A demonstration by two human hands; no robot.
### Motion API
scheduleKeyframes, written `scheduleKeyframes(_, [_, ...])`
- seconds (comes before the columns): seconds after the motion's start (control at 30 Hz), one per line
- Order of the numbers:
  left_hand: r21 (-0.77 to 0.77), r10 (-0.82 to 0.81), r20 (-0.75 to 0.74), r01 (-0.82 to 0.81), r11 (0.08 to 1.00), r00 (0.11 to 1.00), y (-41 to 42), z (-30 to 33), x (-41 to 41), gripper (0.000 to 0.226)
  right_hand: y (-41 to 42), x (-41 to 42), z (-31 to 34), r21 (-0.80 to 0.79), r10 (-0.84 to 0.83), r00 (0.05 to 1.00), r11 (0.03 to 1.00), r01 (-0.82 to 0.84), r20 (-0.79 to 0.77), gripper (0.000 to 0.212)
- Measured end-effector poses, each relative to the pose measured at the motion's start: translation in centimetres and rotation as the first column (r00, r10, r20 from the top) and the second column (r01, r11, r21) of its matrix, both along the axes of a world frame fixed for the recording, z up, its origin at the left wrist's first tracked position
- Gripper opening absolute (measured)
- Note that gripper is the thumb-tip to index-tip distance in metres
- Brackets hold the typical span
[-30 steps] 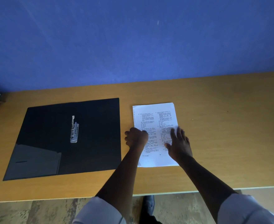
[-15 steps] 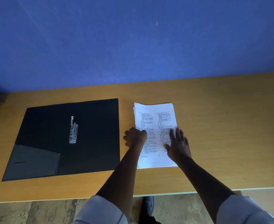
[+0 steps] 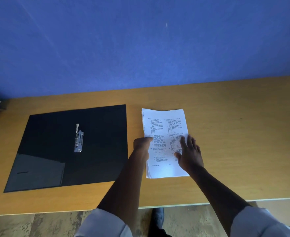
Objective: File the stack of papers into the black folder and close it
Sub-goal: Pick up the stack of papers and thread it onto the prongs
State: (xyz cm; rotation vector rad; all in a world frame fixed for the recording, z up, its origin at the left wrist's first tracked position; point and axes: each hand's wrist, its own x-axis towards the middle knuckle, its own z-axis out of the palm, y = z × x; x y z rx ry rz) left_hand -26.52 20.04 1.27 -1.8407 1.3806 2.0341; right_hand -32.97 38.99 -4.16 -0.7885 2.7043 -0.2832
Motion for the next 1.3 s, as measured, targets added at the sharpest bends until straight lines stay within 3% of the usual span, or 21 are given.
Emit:
scheduleKeyframes(0.1, [0.015,-0.021,-0.027,0.021,1.0,0.999,-0.5,-0.4,0.4,0.017,0.1,0.0,-0.1,-0.005,-0.006,1.0,1.0,0.006,0.008,0.081])
scheduleKeyframes(0.27, [-0.261,-0.255,0.004,0.248,0.933,0.967,-1.0,-0.9,1.0,0.019,0.0,0.0,-0.4,-0.039,-0.024,0.999,0.999,0.024,0.024,0.082])
scheduleKeyframes(0.4, [-0.392,-0.35,-0.014,0.317,0.864,0.937,-1.1,0.3,1.4,0.02,-0.5,-0.3,-0.4,-0.149,-0.138,0.986,0.977,0.151,0.092,0.088])
scheduleKeyframes(0.57, [-0.492,-0.453,-0.108,0.348,0.798,0.885,-2.9,2.0,2.9,0.017,-2.2,-1.2,2.5,-0.469,-0.301,0.884,0.761,0.448,0.357,0.068])
scheduleKeyframes(0.67, [-0.528,-0.471,-0.194,0.313,0.789,0.86,-4.8,3.1,4.3,0.021,-3.5,-2.0,4.6,-0.536,-0.298,0.799,0.614,0.579,0.522,0.056])
scheduleKeyframes(0.77, [-0.545,-0.458,-0.264,0.26,0.797,0.849,-6.7,3.9,5.8,0.022,-4.7,-2.4,6.8,-0.56,-0.226,0.777,0.58,0.591,0.587,0.023])
scheduleKeyframes(0.87, [-0.568,-0.42,-0.279,0.204,0.797,0.864,-8.2,4.4,7.0,0.018,-6.2,-2.1,8.9,-0.605,-0.159,0.809,0.587,0.538,0.566,0.009])
scheduleKeyframes(1.07, [-0.663,-0.364,-0.275,0.098,0.742,0.89,-10.1,5.5,8.1,0.023,-9.1,-0.3,10.8,-0.674,-0.15,0.885,0.595,0.437,0.441,0.018])
scheduleKeyframes(1.3, [-0.696,-0.361,-0.344,0.023,0.718,0.867,-11.7,5.8,9.3,0.023,-10.7,1.9,12.0,-0.718,-0.156,0.882,0.527,0.454,0.444,0.026])
